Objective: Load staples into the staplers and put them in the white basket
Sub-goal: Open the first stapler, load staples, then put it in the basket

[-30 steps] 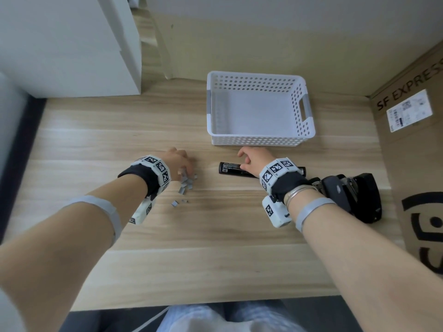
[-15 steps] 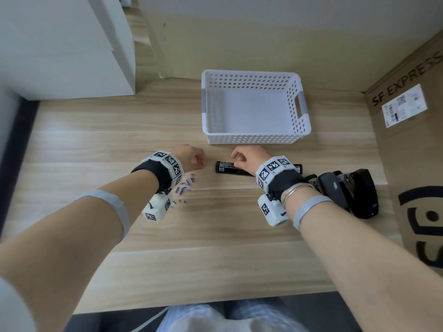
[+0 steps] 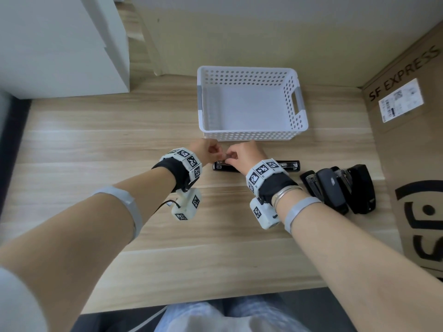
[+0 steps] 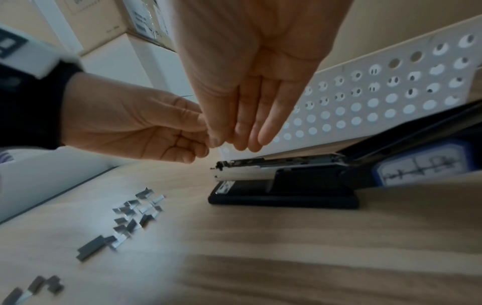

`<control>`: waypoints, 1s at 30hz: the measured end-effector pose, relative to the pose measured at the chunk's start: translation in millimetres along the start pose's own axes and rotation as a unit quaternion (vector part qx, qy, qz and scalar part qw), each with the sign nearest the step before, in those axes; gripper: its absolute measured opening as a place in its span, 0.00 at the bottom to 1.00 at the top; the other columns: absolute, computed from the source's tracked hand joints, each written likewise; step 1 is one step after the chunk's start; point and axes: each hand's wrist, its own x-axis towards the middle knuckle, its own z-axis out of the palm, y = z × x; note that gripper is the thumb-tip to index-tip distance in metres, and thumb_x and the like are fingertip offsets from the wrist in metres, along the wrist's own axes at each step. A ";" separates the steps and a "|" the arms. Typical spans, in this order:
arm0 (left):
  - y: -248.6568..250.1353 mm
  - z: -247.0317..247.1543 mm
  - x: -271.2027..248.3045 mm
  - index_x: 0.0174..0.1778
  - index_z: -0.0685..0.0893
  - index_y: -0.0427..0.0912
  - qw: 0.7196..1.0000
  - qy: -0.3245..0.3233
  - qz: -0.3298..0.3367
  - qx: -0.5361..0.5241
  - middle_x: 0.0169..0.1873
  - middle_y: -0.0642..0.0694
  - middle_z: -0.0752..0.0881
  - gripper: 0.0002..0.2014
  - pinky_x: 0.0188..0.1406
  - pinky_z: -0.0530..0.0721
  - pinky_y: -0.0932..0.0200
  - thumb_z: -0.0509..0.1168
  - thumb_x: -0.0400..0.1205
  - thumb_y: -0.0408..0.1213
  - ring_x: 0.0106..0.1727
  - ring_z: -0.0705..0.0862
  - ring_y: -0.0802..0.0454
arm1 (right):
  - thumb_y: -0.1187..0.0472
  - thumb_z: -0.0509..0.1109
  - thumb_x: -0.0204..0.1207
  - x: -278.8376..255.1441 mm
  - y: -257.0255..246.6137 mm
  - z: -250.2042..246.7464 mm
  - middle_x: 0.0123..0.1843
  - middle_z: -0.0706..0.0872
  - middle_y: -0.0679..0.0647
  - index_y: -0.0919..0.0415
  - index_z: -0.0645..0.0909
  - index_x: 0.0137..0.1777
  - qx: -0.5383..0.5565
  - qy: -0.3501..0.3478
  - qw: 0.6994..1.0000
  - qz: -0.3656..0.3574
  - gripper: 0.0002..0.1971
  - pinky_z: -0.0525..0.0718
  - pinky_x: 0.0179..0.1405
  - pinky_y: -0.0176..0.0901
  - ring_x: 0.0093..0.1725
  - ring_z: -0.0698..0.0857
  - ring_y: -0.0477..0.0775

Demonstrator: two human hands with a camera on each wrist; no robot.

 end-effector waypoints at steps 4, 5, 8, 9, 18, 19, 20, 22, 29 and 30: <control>-3.5 3.1 -3.8 0.55 0.82 0.35 0.997 0.003 0.005 0.082 0.52 0.43 0.87 0.10 0.49 0.74 0.64 0.67 0.78 0.31 0.53 0.84 0.46 | 0.58 0.68 0.79 -0.8 9.3 2.7 0.57 0.88 0.54 0.53 0.87 0.55 -0.068 -0.042 0.997 0.010 0.09 0.85 0.56 0.48 0.56 0.86 0.58; -4.6 4.1 -3.9 0.56 0.83 0.34 0.996 0.000 0.007 0.090 0.55 0.41 0.87 0.11 0.49 0.73 0.65 0.67 0.78 0.30 0.57 0.84 0.45 | 0.58 0.68 0.79 -0.7 10.5 3.4 0.58 0.87 0.54 0.54 0.87 0.56 -0.076 -0.041 0.996 0.011 0.09 0.85 0.55 0.48 0.56 0.85 0.58; -5.1 8.6 -3.5 0.57 0.83 0.37 0.993 -0.009 0.004 0.118 0.57 0.41 0.88 0.11 0.54 0.76 0.62 0.67 0.78 0.31 0.60 0.84 0.45 | 0.58 0.68 0.79 -0.4 10.6 6.7 0.58 0.85 0.55 0.54 0.87 0.56 -0.091 -0.040 0.995 0.009 0.09 0.83 0.53 0.47 0.57 0.84 0.59; -5.5 10.1 -2.5 0.57 0.84 0.37 0.992 -0.010 0.004 0.124 0.57 0.41 0.88 0.12 0.56 0.77 0.61 0.67 0.78 0.31 0.60 0.84 0.45 | 0.58 0.68 0.79 0.2 10.1 7.7 0.58 0.85 0.55 0.55 0.87 0.56 -0.094 -0.041 0.995 0.007 0.09 0.83 0.53 0.47 0.57 0.84 0.59; -9.3 10.0 1.1 0.57 0.84 0.39 0.991 -0.006 0.011 0.137 0.56 0.42 0.88 0.13 0.61 0.78 0.58 0.68 0.78 0.35 0.60 0.84 0.46 | 0.53 0.69 0.79 5.3 8.3 5.9 0.54 0.90 0.55 0.56 0.88 0.57 -0.040 -0.059 0.997 0.022 0.12 0.79 0.49 0.41 0.55 0.86 0.57; -9.7 9.7 1.4 0.57 0.84 0.39 0.990 -0.007 0.012 0.138 0.55 0.42 0.89 0.13 0.61 0.78 0.57 0.68 0.78 0.35 0.60 0.84 0.46 | 0.54 0.67 0.80 6.0 8.5 5.9 0.56 0.90 0.55 0.57 0.88 0.57 -0.026 -0.056 0.998 0.024 0.13 0.80 0.52 0.42 0.57 0.85 0.57; -10.4 9.4 1.6 0.57 0.84 0.39 0.990 -0.010 0.012 0.138 0.55 0.42 0.89 0.13 0.61 0.78 0.57 0.68 0.78 0.35 0.60 0.85 0.47 | 0.56 0.65 0.81 7.0 8.5 6.1 0.58 0.90 0.55 0.57 0.88 0.58 -0.022 -0.056 0.998 0.027 0.13 0.80 0.55 0.42 0.59 0.85 0.57; -11.3 7.8 0.8 0.57 0.84 0.40 0.990 -0.018 0.014 0.139 0.55 0.43 0.89 0.12 0.59 0.78 0.59 0.67 0.78 0.34 0.59 0.85 0.47 | 0.56 0.65 0.81 8.0 8.4 6.7 0.58 0.89 0.56 0.57 0.87 0.59 -0.028 -0.059 0.997 0.033 0.12 0.82 0.57 0.44 0.59 0.85 0.58; -28.0 -27.4 -5.0 0.65 0.80 0.41 0.978 -0.026 -0.006 0.208 0.61 0.41 0.84 0.18 0.62 0.78 0.54 0.59 0.80 0.27 0.61 0.82 0.42 | 0.66 0.69 0.77 6.1 27.5 2.8 0.63 0.84 0.57 0.52 0.86 0.57 -0.039 -0.029 0.995 0.089 0.12 0.82 0.51 0.40 0.51 0.87 0.56; -32.8 -32.1 -4.9 0.67 0.78 0.41 0.969 -0.038 -0.013 0.244 0.63 0.41 0.83 0.19 0.63 0.78 0.54 0.60 0.79 0.27 0.62 0.81 0.41 | 0.66 0.69 0.77 5.2 28.4 2.1 0.63 0.84 0.56 0.52 0.86 0.57 -0.038 -0.027 0.995 0.091 0.13 0.82 0.51 0.41 0.50 0.87 0.55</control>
